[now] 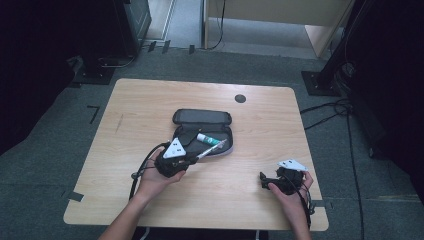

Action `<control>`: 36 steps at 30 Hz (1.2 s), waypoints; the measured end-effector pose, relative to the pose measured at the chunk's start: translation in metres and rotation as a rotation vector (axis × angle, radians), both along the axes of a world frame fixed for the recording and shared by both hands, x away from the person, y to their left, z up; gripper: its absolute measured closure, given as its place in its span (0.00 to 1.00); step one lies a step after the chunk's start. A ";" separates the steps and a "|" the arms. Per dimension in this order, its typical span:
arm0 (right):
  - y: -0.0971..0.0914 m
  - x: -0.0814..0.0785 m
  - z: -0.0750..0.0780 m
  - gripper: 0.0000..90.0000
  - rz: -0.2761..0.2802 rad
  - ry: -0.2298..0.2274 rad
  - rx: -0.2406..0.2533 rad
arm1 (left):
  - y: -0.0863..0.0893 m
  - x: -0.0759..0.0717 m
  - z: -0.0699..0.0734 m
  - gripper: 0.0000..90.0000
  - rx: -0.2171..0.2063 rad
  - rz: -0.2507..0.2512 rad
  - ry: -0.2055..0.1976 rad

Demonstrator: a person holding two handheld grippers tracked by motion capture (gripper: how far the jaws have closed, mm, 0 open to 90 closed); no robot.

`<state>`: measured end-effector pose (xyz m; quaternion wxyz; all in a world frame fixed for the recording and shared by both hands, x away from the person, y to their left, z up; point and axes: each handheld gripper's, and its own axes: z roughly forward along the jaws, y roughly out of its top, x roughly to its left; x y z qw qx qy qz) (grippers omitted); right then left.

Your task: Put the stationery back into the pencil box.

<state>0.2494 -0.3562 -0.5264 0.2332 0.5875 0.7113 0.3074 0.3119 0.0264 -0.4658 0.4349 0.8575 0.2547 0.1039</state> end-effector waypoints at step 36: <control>0.000 0.000 0.000 0.00 0.001 -0.002 0.001 | -0.012 0.050 -0.026 0.80 0.031 0.130 0.091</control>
